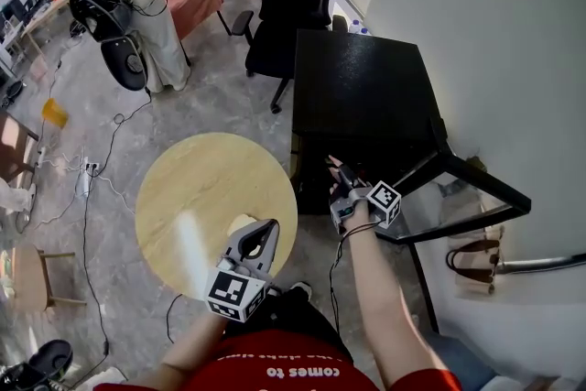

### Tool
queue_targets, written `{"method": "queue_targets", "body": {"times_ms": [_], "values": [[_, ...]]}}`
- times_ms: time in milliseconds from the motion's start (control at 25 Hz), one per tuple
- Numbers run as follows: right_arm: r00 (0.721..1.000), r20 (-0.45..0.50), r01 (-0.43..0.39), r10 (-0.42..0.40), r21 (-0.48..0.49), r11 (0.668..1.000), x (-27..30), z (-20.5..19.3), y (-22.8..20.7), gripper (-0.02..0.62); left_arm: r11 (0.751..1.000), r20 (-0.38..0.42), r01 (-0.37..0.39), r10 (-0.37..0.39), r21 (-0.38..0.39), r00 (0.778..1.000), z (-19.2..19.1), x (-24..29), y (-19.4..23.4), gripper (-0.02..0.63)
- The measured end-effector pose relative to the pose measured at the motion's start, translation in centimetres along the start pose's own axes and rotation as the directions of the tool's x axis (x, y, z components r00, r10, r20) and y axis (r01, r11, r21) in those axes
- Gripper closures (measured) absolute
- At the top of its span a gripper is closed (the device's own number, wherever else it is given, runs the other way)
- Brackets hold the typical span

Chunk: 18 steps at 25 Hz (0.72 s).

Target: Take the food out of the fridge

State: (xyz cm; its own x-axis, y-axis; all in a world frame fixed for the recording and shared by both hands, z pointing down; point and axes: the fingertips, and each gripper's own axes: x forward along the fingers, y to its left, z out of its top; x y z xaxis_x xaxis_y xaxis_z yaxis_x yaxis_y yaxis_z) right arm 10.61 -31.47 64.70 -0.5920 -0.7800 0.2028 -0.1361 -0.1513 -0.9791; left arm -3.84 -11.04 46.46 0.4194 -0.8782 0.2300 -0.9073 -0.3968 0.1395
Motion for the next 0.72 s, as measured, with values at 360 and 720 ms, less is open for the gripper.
{"method": "queue_targets", "body": {"times_ms": [360, 720], "values": [[0.999, 0.006, -0.042, 0.042, 0.066, 0.997, -0.15, -0.11, 0.20, 0.541, 1.000, -0.002, 0.004, -0.004, 0.009, 1.000, 0.04, -0.02, -0.03, 0.600], [0.999, -0.016, 0.041, -0.043, -0.094, 0.995, -0.73, -0.55, 0.70, 0.557, 1.000, 0.006, 0.013, -0.013, 0.016, 1.000, 0.15, -0.48, -0.19, 0.600]]}}
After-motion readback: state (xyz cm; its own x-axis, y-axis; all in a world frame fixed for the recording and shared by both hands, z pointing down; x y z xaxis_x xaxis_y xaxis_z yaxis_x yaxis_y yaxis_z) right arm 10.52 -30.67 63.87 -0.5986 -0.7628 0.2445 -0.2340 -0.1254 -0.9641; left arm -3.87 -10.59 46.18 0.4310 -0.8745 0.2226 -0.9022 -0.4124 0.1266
